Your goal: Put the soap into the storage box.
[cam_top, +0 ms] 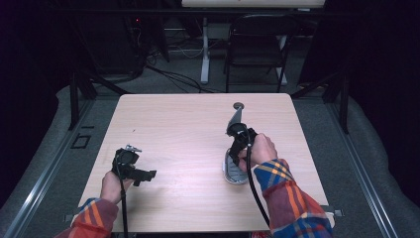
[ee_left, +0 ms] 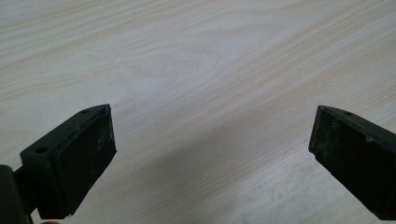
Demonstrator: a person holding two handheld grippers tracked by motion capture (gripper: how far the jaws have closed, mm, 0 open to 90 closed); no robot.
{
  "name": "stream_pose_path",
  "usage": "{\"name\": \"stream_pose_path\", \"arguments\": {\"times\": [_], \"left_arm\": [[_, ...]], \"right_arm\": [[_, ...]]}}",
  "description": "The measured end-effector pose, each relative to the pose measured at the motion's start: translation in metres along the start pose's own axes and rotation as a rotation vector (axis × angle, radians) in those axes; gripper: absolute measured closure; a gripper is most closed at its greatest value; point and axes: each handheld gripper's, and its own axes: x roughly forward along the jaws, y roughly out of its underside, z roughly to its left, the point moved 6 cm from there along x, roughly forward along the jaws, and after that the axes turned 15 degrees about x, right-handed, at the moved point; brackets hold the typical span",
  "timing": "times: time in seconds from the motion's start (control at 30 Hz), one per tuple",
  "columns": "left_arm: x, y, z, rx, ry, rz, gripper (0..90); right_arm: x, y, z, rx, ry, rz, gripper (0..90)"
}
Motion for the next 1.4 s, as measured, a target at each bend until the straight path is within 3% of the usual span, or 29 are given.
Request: {"name": "stream_pose_path", "arguments": {"times": [0.1, 0.4, 0.57, 0.63, 0.7, 0.77, 0.8, 0.87, 0.93, 1.23, 1.4], "left_arm": [[0.0, 0.0, 0.0, 0.003, 0.002, -0.004, 0.5], [0.0, 0.0, -0.001, 0.008, 0.008, -0.003, 0.5], [0.0, 0.0, -0.001, 0.008, 0.006, -0.003, 0.5], [0.0, -0.001, -0.001, 0.008, 0.005, -0.003, 0.5], [0.0, 0.0, -0.001, 0.008, 0.006, -0.003, 0.5], [0.0, 0.0, -0.001, 0.007, 0.007, -0.002, 0.5], [0.0, 0.0, -0.001, 0.009, 0.008, -0.002, 0.5], [0.0, 0.0, -0.001, 0.009, 0.008, -0.002, 0.5], [0.001, 0.0, -0.001, 0.009, 0.008, -0.002, 0.5], [0.001, -0.001, -0.001, 0.008, 0.009, 0.0, 0.5], [0.0, -0.001, -0.002, 0.01, 0.009, -0.002, 0.5]], "right_arm": [[0.002, -0.001, 0.0, 0.005, 0.016, 0.025, 37.1], [0.007, -0.003, 0.002, 0.053, -0.003, 0.004, 37.3], [0.001, 0.0, 0.001, 0.054, -0.01, -0.016, 37.3], [-0.002, 0.002, -0.001, 0.045, -0.008, 0.005, 37.3], [-0.001, 0.003, -0.001, 0.056, -0.032, -0.025, 37.3], [-0.007, 0.003, -0.005, 0.027, -0.024, -0.018, 37.6], [-0.007, 0.003, -0.004, 0.061, -0.053, -0.075, 38.0], [-0.014, 0.005, -0.008, 0.046, -0.057, -0.102, 37.6], [-0.017, 0.006, -0.011, 0.06, -0.079, -0.144, 36.5], [-0.033, 0.021, -0.033, -0.01, -0.089, -0.208, 20.4], [-0.036, 0.031, -0.048, -0.014, -0.086, -0.239, 13.6]]}}
